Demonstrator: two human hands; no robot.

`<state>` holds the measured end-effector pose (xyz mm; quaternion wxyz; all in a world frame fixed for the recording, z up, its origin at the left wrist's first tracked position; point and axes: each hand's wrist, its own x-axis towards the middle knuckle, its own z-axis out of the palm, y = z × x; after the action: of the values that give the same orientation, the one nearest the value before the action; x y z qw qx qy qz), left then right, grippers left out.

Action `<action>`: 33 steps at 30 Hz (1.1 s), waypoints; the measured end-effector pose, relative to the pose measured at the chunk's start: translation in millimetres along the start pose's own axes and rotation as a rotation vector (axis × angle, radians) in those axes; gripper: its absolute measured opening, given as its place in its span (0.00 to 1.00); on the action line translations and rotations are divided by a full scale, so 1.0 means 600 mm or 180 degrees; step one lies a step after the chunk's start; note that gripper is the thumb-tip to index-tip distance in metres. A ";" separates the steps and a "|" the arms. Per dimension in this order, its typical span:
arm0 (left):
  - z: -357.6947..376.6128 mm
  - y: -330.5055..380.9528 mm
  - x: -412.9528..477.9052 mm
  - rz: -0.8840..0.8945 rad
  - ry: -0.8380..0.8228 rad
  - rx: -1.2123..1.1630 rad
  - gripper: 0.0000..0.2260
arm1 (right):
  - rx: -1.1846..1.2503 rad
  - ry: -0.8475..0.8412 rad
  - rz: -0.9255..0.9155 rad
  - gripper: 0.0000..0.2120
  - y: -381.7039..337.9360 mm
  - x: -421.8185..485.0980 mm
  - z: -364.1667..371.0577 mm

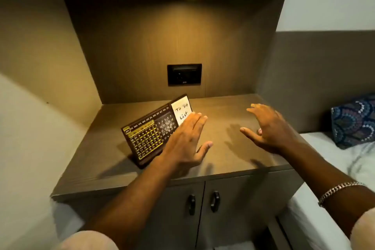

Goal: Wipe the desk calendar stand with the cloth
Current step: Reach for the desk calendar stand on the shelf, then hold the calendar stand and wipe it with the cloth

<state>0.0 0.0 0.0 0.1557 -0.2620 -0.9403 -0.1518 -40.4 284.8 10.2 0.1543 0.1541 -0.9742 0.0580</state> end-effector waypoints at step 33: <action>-0.040 -0.052 0.049 0.0152 -0.0746 -0.0562 0.33 | 0.2497 0.0595 0.0658 0.19 0.002 -0.003 0.071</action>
<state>-35.6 -21.2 26.2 0.0248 -0.3129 -0.9285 -0.1986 -51.4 279.7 -30.8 0.1650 0.0966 -0.8704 0.4538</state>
